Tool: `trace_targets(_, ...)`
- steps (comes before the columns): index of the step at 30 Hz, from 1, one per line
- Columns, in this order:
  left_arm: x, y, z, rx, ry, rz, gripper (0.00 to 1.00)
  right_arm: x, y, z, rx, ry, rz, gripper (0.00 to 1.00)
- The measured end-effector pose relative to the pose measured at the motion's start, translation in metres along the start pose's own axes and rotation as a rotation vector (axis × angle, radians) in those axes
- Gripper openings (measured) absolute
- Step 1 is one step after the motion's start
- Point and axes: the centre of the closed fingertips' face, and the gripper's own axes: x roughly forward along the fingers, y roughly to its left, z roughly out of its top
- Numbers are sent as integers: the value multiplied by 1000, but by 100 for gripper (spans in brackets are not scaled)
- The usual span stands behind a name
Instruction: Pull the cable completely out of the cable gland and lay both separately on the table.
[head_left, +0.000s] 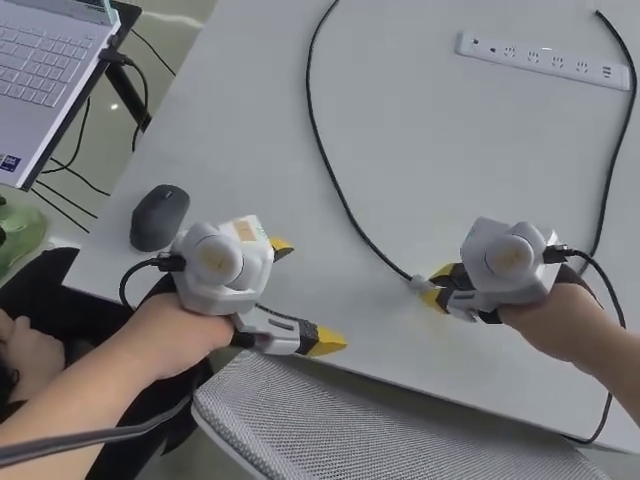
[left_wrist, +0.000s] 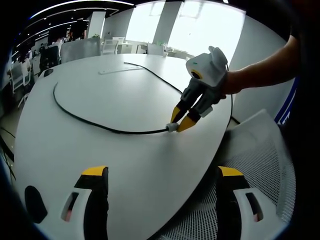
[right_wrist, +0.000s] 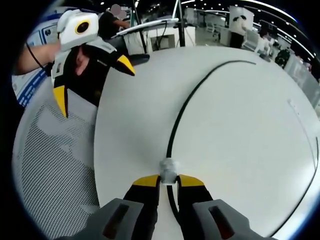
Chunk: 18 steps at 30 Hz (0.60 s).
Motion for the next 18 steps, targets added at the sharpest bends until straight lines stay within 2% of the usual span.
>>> trace_targets(9,7,-3,17,30,-22,-23,88,-17,5,9,27,-17,24,8)
trace_targets(18,17,-17,39,79,-42,-69,87,-38,20,20,36,-44,57,8)
